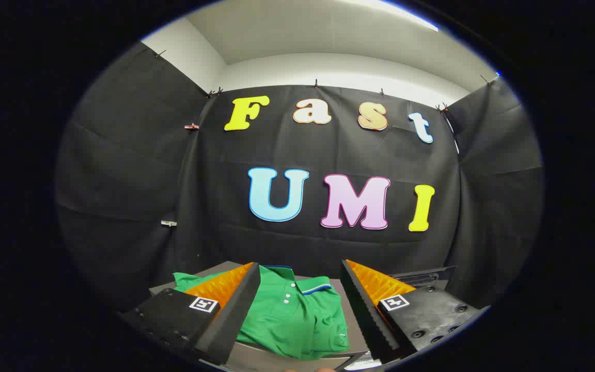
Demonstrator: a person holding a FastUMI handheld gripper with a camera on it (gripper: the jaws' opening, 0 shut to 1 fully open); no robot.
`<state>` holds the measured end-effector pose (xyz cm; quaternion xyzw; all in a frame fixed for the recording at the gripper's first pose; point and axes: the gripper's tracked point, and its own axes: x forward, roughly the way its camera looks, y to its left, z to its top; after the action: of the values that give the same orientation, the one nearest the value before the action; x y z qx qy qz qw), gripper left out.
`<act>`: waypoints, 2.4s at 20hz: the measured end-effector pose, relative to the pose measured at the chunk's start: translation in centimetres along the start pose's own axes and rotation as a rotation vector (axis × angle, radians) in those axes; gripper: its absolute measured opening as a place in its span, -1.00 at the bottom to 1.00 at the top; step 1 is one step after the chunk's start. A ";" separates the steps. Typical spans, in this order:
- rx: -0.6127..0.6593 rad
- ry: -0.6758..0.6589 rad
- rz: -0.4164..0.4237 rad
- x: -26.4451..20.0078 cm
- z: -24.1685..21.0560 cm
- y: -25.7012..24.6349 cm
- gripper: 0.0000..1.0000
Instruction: Put the clothes into the washing machine and then close the washing machine lid.
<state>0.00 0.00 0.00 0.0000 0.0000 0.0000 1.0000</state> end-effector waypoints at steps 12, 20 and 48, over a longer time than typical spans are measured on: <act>-0.017 -0.013 0.020 -0.2 1.3 0.4 0.95; 0.023 -0.006 0.011 0.3 1.6 0.1 0.95; 0.057 0.821 0.053 8.8 -18.1 1.4 0.92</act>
<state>8.76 1.40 -18.08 0.0277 0.3988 0.0257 0.9162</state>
